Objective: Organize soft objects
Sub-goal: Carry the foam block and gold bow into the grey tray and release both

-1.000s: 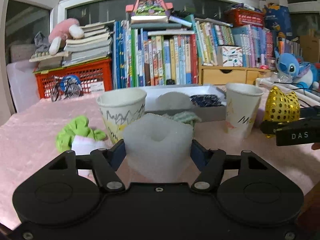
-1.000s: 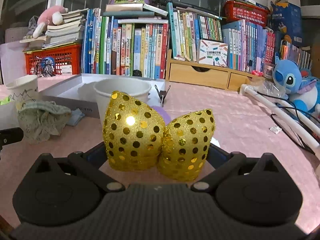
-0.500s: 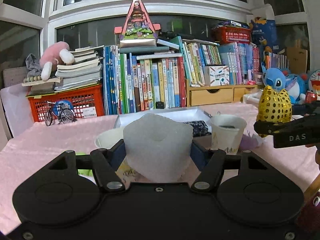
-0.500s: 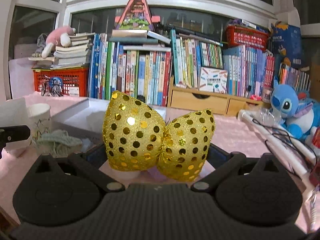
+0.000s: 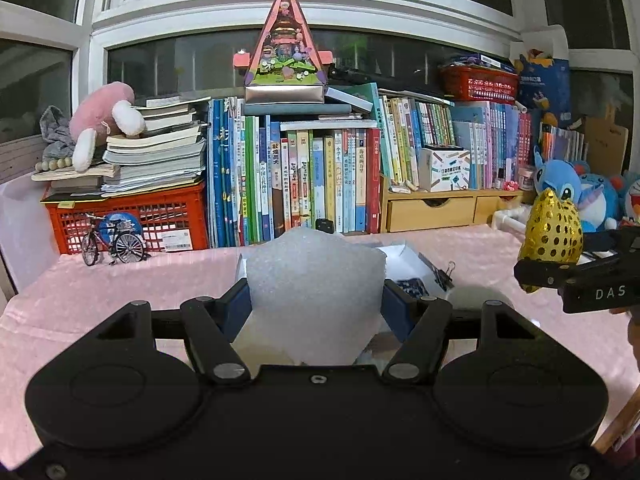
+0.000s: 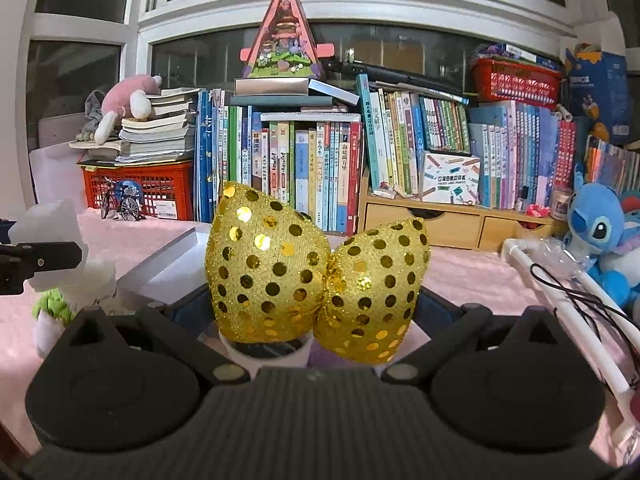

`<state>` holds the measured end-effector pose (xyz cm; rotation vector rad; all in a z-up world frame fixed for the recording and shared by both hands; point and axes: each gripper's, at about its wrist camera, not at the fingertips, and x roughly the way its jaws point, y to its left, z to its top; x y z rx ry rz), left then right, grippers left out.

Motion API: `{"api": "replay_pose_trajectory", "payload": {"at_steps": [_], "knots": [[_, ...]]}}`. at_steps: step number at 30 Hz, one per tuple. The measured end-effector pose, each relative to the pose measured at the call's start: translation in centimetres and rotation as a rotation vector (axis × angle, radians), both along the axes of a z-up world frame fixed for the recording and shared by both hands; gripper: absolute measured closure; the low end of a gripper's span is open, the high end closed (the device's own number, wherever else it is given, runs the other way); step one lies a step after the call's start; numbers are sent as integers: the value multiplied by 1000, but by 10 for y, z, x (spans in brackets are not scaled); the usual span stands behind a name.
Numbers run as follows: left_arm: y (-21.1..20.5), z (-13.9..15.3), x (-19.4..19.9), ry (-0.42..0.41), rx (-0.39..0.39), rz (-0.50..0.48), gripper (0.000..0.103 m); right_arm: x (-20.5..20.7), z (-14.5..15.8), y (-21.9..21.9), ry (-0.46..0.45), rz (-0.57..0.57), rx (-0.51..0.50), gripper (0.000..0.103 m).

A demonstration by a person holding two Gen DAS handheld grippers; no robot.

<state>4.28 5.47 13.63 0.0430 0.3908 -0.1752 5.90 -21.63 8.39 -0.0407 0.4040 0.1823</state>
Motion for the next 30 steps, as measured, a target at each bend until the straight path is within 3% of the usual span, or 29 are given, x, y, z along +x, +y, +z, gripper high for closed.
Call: {"api": "replay_pose_trajectory", "payload": {"at_steps": [9, 15, 30], "knots": [[-4, 19, 58, 67, 13, -4, 37, 44, 16, -3, 62, 6, 58, 0], [-4, 22, 109, 177, -36, 4, 37, 81, 20, 1, 129, 30, 82, 0], [1, -20, 216, 401, -37, 105, 37, 166, -8, 31, 336, 62, 71, 0]]}}
